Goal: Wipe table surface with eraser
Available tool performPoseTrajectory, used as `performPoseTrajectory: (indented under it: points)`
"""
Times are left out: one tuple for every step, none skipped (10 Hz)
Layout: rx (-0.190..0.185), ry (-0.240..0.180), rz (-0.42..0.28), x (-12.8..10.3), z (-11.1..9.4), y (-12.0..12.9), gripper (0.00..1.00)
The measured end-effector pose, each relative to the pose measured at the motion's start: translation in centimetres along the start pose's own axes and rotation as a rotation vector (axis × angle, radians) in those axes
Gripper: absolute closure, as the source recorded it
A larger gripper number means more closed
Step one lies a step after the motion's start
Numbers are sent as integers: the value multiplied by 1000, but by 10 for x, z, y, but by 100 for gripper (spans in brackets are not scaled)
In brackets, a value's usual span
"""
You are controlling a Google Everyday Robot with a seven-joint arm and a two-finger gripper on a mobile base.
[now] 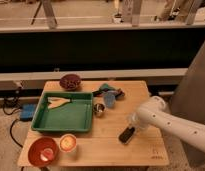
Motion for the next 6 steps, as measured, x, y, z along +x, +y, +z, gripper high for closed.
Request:
performPoseTrajectory:
  points:
    - [6,-12,-17,-6,3,-9,100]
    - [9,-12,-15,-5,2,-9,100]
    - [7,-12,-15,-5,2,-8,100]
    - [7,-19,-20,-6,3,-8,100]
    - [7,-35,-39,-11,6,-12,100]
    - [13,-37,-41,-12,6,-14,100]
